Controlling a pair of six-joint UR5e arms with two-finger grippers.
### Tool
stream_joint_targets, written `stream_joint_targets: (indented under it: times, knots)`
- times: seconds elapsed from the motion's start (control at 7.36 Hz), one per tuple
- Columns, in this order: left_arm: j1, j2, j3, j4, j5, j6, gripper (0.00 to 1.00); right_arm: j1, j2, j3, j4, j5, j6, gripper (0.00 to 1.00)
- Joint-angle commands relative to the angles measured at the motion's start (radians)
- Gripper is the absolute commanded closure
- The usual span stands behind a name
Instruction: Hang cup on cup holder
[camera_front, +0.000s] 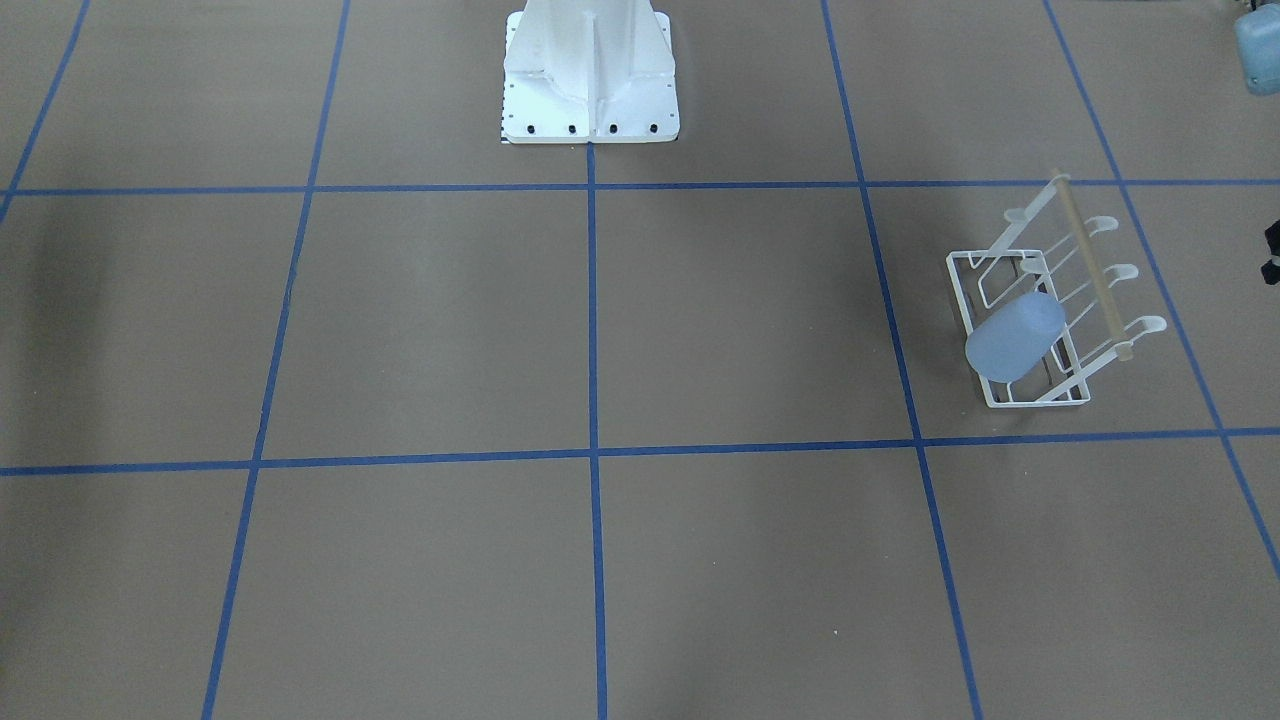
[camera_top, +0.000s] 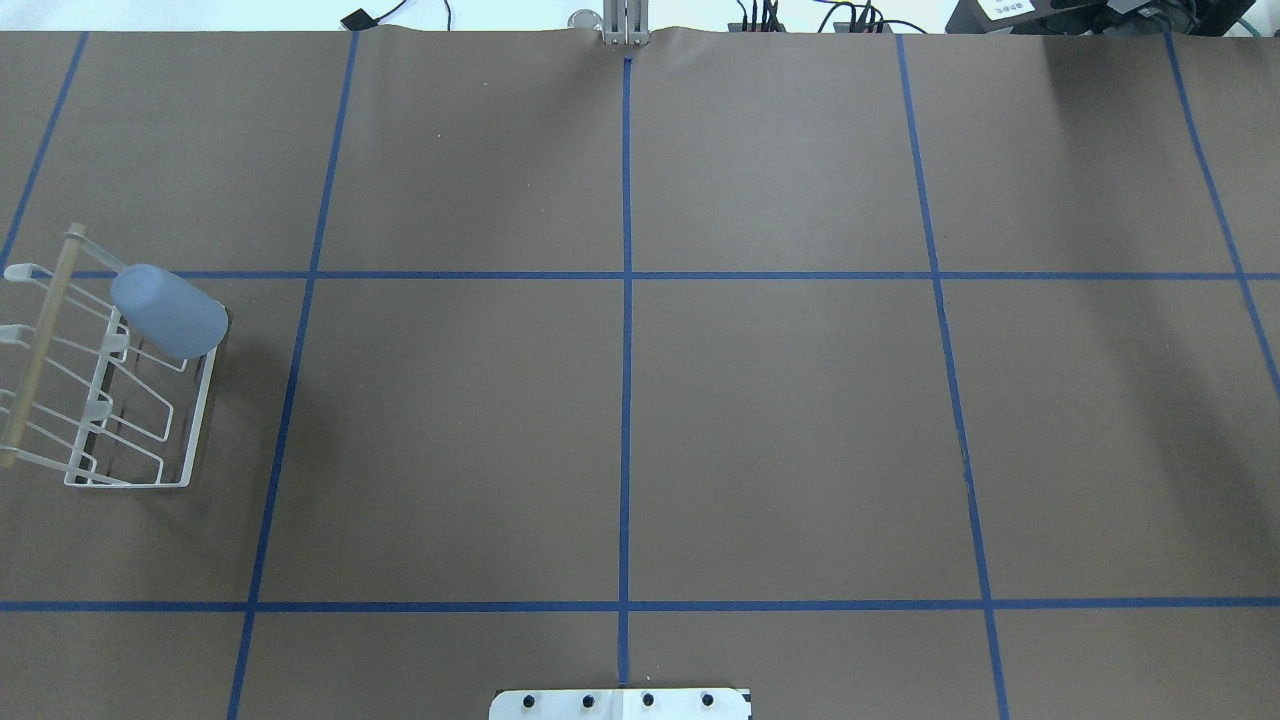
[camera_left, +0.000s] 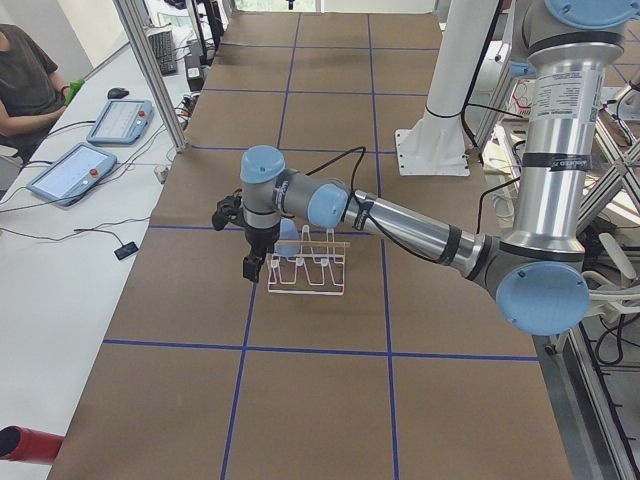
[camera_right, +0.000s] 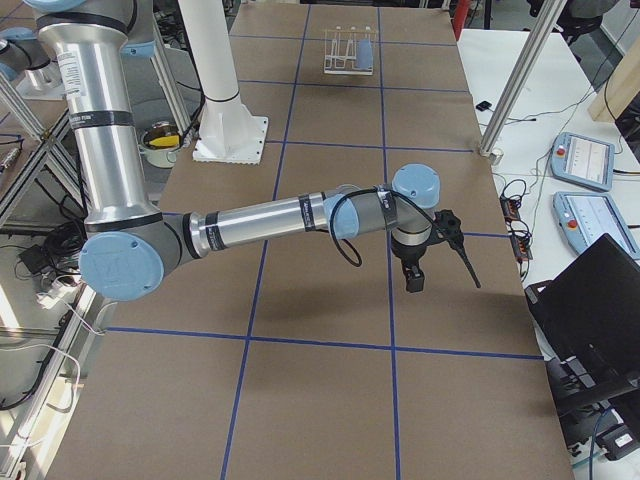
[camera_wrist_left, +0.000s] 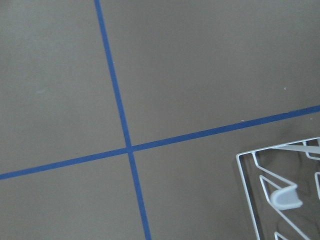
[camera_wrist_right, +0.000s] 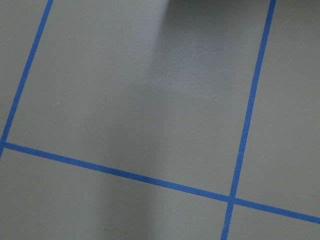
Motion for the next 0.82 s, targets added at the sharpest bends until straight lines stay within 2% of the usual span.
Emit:
stream_joint_targets:
  times: [0.0, 0.27, 0.68]
  knots:
    - [-0.019, 0.011, 0.018, -0.007, -0.041, -0.026, 0.02, 0.005, -0.01, -0.002, -0.005, 0.0, -0.031, 0.0]
    - [-0.017, 0.02, 0.005, -0.012, -0.047, -0.03, 0.02, 0.007, 0.01, -0.004, -0.125, -0.001, -0.112, 0.0]
    - [-0.016, 0.017, -0.007, -0.007, -0.054, -0.034, 0.02, 0.015, 0.002, 0.01, -0.15, -0.006, -0.134, 0.0]
